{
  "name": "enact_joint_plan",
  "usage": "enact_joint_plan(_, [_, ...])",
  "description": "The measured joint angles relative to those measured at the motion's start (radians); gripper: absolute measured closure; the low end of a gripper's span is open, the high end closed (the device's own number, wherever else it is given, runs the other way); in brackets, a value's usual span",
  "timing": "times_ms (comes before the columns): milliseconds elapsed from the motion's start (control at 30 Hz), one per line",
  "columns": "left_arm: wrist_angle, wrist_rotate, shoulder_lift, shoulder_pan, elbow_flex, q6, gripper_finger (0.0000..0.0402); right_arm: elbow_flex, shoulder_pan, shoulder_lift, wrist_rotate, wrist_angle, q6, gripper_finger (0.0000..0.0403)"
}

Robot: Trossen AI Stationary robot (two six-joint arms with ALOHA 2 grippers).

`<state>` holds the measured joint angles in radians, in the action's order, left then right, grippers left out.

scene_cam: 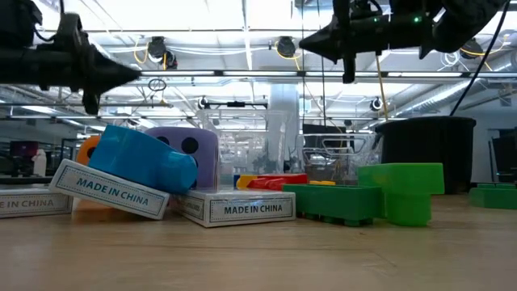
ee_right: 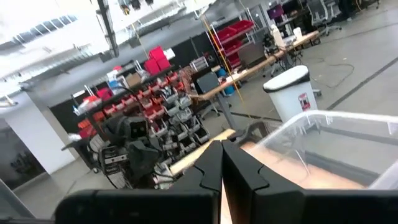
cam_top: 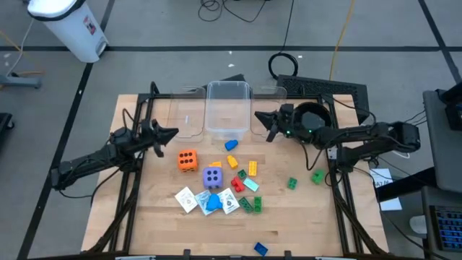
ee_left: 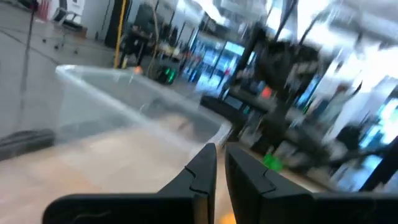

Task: Pick & Place Toys
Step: Put the orange dice into the transparent container

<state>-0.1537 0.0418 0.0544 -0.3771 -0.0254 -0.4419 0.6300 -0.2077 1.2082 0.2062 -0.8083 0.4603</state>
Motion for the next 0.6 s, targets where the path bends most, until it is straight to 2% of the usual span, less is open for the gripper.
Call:
enact_joint_plan(400, [-0.296, -0.017, 0.000, 0.000, 0.000, -0.230, 0.0364, 0.000, 0.000, -0.017, 0.000, -0.057, 0.002, 0.0399])
enact_joint_plan(600, [-0.416, -0.023, 0.000, 0.000, 0.000, -0.279, 0.0364, 0.000, 0.000, -0.017, 0.004, -0.070, 0.168, 0.0399])
